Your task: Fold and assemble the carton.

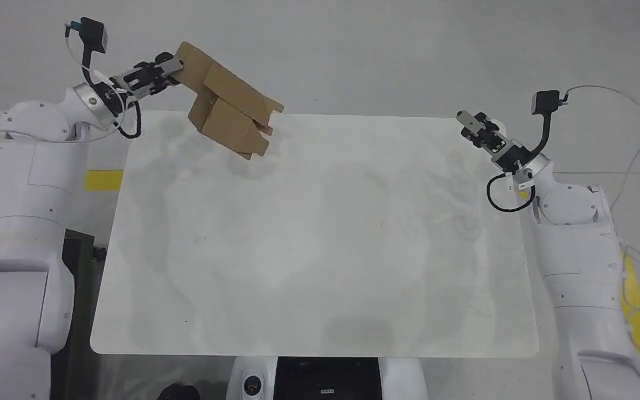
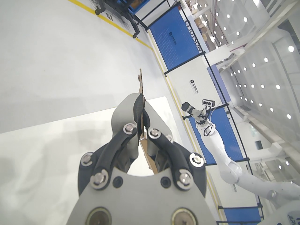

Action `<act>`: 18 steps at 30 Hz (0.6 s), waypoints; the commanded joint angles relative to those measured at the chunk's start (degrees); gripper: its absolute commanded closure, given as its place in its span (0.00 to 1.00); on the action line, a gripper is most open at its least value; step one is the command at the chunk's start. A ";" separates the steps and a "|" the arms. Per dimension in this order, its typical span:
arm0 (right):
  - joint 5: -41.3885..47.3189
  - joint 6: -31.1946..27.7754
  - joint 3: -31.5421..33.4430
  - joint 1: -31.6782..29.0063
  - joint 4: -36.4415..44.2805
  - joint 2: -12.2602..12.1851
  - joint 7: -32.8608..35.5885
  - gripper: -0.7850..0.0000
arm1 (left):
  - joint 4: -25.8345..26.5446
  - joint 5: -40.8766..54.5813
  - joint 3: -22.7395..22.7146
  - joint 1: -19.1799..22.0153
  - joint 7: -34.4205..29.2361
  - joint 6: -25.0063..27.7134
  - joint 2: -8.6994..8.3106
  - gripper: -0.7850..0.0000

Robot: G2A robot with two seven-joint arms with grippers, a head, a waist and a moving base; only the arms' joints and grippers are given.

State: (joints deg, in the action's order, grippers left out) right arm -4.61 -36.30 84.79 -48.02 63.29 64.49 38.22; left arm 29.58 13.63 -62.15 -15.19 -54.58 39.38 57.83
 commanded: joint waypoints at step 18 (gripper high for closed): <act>0.00 0.00 0.00 0.00 0.00 0.00 0.00 0.00 | 8.50 4.78 9.58 -2.33 -5.79 4.54 4.85 1.00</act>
State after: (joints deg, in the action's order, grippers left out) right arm -4.61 -36.30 84.79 -48.02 63.29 64.49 38.22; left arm 37.10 18.07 -53.06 -17.11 -60.37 43.92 62.68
